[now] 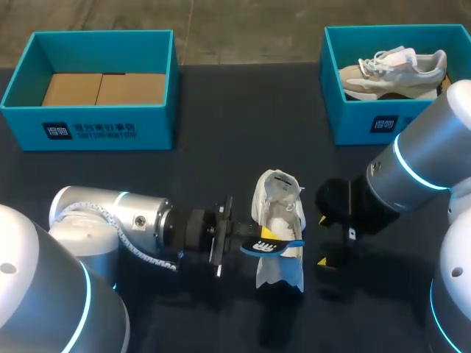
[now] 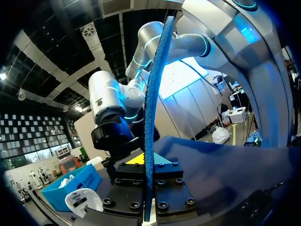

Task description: Take the shoe out of the shoebox, open the shoe tongue, remove and reinsert the insole, then place the shoe into the shoebox

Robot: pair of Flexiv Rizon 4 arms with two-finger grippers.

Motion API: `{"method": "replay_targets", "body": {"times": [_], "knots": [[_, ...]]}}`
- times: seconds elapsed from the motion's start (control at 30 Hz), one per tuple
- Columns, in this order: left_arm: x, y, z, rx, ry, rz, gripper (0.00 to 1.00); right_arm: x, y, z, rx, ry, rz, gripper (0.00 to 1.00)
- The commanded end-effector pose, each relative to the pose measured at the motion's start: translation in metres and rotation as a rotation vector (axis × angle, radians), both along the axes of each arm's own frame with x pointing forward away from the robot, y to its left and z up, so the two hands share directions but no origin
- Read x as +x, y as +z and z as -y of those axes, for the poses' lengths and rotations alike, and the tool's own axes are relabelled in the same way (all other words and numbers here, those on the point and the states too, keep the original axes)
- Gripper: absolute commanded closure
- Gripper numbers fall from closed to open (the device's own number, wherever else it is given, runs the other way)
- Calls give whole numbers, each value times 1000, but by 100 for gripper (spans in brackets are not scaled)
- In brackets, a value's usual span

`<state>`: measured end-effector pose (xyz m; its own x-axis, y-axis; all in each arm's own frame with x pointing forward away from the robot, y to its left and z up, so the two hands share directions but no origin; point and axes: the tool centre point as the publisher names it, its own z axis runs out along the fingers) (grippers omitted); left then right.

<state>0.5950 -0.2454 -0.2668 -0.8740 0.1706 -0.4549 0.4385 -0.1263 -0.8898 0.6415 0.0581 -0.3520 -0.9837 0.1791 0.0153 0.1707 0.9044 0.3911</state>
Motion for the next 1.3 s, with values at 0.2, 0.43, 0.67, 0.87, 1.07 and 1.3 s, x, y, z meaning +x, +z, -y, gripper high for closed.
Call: {"method": "replay_targets", "body": {"times": [0.2,0.43,0.67,0.87,1.07,1.3], "knots": [[2,-3,-1,22,38,1,100,-1,-1,-1,-1,-2,3,0],[6,-7,-3,34,67,-3,100,-1,-1,-1,-1,-2,3,0],[10,-13,-7,44,101,-14,100,-1,-1,-1,-1,-2,3,0],[13,-17,-8,47,121,-17,100,-1,-1,-1,-1,-2,3,0],[17,-20,-8,52,136,-25,100,-1,-1,-1,-1,-2,3,0],[21,-24,-8,62,150,-30,100,-1,-1,-1,-1,-2,3,0]]}}
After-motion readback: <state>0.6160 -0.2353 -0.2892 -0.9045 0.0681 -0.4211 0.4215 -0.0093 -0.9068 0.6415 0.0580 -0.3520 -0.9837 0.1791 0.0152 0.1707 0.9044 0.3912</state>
